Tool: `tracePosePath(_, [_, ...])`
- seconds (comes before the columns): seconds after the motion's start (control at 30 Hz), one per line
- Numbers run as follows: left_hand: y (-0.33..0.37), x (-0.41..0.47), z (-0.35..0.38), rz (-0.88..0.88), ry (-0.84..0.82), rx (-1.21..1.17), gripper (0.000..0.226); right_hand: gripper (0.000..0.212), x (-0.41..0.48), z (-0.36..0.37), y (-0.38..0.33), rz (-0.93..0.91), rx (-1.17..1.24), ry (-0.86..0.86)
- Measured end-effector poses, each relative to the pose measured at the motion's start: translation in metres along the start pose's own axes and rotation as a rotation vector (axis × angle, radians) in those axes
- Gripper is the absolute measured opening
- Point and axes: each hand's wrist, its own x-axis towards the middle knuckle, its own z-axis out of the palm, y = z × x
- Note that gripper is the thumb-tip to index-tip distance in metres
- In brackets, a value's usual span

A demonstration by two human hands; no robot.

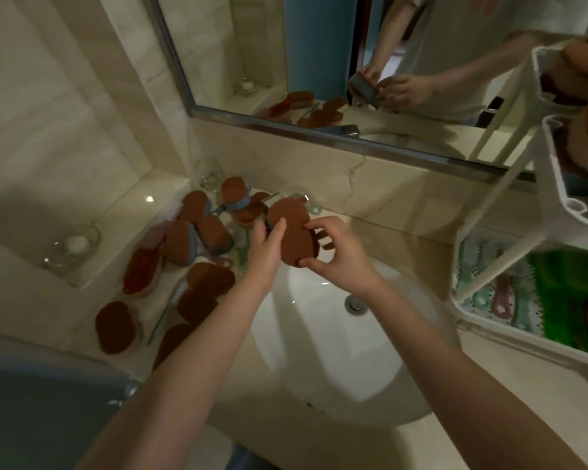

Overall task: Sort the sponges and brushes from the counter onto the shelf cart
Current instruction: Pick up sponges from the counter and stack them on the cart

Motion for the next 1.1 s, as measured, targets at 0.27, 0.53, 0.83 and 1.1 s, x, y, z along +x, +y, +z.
tracePosePath(0.27, [0.009, 0.008, -0.121, 0.054, 0.290, 0.162, 0.042, 0.040, 0.013, 0.090, -0.039, 0.034, -0.083, -0.187])
tracePosePath(0.53, [0.002, 0.011, -0.242, -0.110, 0.395, 0.205, 0.057, 0.059, 0.006, 0.206, -0.062, -0.134, -0.418, -0.682])
tracePosePath(0.83, [-0.015, -0.003, -0.311, -0.186, 0.433, 0.201, 0.066, 0.064, -0.008, 0.275, -0.071, -0.561, -0.892, -1.081])
tracePosePath(1.1, [-0.008, -0.007, -0.319, -0.133, 0.461, 0.203, 0.047, 0.068, 0.019, 0.254, -0.083, -0.304, -0.415, -0.726])
